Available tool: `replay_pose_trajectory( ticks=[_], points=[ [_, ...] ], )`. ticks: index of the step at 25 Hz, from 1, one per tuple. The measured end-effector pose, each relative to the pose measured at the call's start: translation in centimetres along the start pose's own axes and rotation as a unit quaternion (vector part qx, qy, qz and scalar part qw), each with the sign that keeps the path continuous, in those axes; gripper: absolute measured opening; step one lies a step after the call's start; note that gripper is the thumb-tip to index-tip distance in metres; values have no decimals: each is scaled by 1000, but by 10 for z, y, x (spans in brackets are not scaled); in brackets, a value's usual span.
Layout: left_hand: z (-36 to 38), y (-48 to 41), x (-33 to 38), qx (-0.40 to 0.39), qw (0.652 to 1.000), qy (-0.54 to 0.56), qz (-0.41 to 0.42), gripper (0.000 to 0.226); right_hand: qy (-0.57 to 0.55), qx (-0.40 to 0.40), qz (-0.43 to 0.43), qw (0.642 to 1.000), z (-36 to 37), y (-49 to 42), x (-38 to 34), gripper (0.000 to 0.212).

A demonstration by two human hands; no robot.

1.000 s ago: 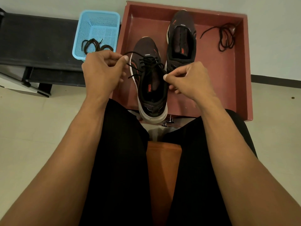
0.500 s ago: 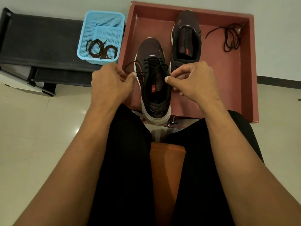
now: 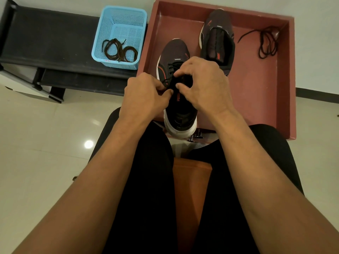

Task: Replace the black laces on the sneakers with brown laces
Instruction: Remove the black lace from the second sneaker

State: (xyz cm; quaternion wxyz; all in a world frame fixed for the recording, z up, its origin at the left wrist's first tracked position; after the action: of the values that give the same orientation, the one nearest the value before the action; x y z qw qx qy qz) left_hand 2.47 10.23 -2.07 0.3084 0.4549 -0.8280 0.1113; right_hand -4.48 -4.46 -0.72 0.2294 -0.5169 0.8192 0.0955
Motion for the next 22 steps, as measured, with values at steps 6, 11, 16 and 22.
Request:
replay_pose_trajectory(
  ticks=[6,11,16,22],
  points=[
    [1,-2,-6,-11,999,35,-21,18,-97,4,32,995,-16,-5,14,13],
    [2,-3,-10,-10,999,39,-33,18,-271,80,153,947,-41,-6,55,10],
    [2,-2,-9,-9,999,30,-37,18,-434,120,274,850,-42,-6,82,12],
    [-1,-2,-2,-4,1000,6,-23,22,-387,117,262,876,-42,-9,78,22]
  ],
)
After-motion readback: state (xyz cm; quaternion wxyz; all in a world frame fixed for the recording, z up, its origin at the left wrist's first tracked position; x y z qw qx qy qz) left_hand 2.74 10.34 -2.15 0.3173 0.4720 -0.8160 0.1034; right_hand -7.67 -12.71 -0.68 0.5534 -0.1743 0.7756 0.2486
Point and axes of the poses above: each hand's wrist, its own y-axis away from the middle knuckle, its own z-axis out of the palm, x = y × z, the point moved 6 cm from there along -y, towards the middle knuckle, and after that the axes turned 6 degrees about z, right-handed, at the moved point
